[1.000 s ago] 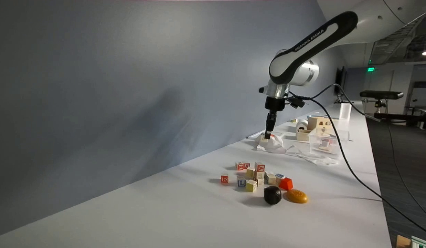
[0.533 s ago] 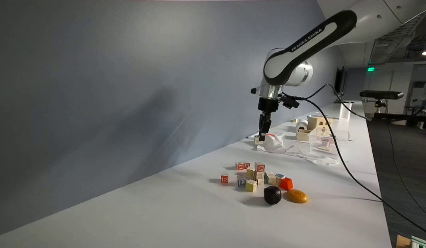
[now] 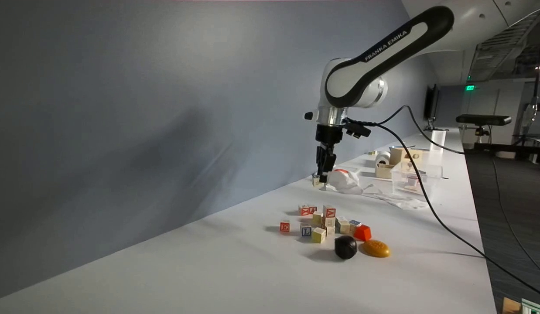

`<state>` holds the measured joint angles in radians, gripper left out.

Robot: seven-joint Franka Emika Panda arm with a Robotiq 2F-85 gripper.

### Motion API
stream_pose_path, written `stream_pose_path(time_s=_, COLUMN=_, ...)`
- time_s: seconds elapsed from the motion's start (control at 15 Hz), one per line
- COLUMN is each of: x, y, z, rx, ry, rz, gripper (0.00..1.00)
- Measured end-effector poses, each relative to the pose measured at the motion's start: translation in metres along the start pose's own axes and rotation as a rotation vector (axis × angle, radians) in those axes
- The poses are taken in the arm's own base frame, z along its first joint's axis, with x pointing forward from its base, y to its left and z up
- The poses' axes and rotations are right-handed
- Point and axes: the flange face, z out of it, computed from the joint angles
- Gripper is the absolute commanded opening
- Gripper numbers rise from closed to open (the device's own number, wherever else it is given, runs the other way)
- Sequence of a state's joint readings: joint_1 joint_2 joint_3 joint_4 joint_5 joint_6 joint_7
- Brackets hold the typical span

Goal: Add one more cube to the stacked up cubes

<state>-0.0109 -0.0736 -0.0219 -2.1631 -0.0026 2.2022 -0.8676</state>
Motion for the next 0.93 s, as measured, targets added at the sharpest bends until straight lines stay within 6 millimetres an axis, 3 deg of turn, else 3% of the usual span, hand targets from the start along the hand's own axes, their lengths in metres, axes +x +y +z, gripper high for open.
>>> stream_pose_path(time_s=0.67, x=-0.007, y=-0.026, z=0.002, rx=0.014, ry=-0.006, rz=-0.048, gripper=0.13)
stream_pose_path(time_s=0.93, x=-0.019, y=-0.042, z=0.007, rx=0.014, ry=-0.005, rz=-0.051, gripper=0.13)
